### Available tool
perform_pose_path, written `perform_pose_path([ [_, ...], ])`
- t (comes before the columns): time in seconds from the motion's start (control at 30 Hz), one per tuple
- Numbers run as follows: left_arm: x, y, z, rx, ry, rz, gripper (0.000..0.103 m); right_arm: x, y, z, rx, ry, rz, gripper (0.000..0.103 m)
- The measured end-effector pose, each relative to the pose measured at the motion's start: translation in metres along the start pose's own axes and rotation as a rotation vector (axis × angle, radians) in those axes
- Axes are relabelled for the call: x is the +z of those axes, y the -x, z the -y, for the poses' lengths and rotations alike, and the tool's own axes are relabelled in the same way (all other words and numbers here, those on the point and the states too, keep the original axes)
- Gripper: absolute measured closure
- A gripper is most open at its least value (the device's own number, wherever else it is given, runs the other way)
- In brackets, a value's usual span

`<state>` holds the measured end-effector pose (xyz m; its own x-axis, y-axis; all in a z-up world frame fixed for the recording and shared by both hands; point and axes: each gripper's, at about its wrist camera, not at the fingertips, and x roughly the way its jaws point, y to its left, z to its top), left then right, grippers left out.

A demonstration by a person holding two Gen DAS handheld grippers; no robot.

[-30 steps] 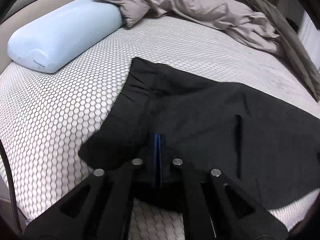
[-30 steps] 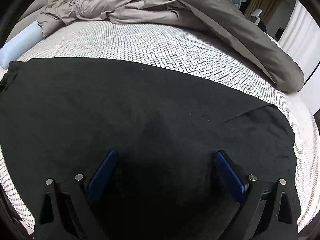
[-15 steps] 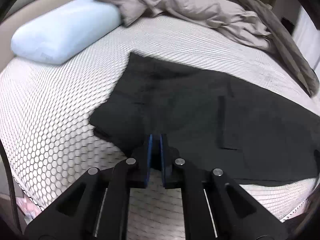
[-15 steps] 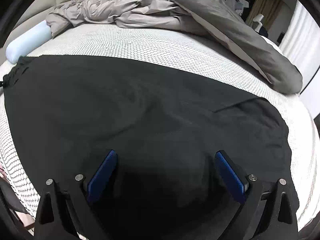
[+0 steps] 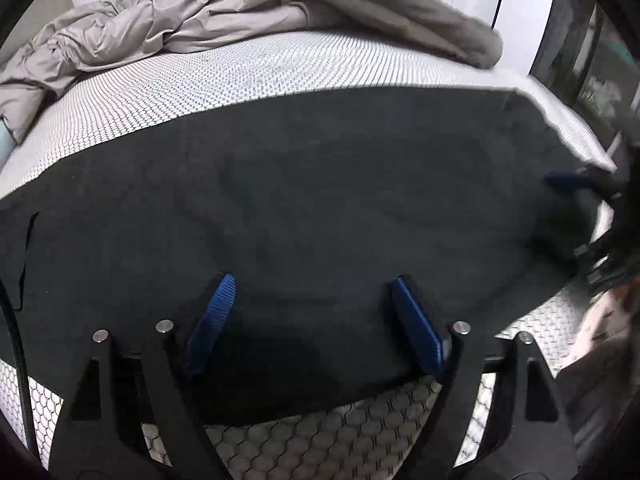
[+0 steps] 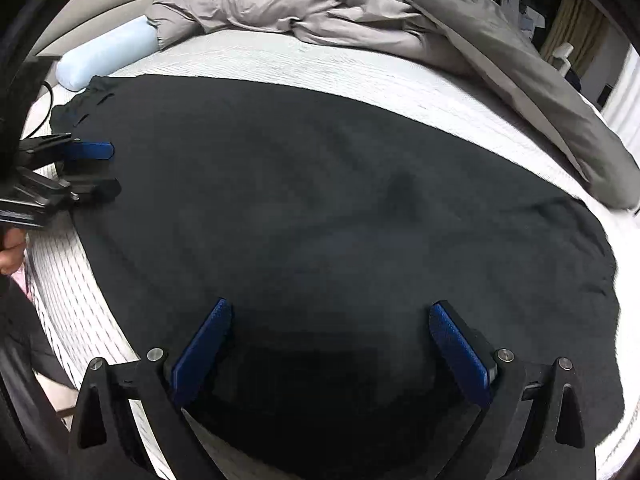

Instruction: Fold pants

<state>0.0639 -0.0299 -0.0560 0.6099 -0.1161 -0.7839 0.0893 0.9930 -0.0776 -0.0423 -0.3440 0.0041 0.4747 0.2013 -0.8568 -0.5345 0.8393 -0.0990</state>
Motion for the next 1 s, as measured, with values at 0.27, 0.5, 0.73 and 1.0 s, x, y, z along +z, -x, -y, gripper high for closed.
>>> perform_pose_path([
  [0.27,0.01,-0.007,-0.014,-0.026,0.006,-0.002,0.018,-0.08,0.027,0.157,-0.35,-0.37,-0.064,0.003],
  [0.5,0.061,-0.011,0.0,-0.143,0.071,0.037,0.018,-0.05,0.053,0.14,-0.265,-0.435,0.105,0.003],
  [0.73,0.072,-0.059,0.085,-0.127,-0.134,-0.071,0.016,0.0,-0.017,0.074,-0.169,-0.166,-0.034,0.004],
  [1.0,0.071,-0.056,0.067,-0.162,-0.11,-0.082,0.015,-0.059,0.006,0.165,-0.403,-0.427,-0.046,0.004],
])
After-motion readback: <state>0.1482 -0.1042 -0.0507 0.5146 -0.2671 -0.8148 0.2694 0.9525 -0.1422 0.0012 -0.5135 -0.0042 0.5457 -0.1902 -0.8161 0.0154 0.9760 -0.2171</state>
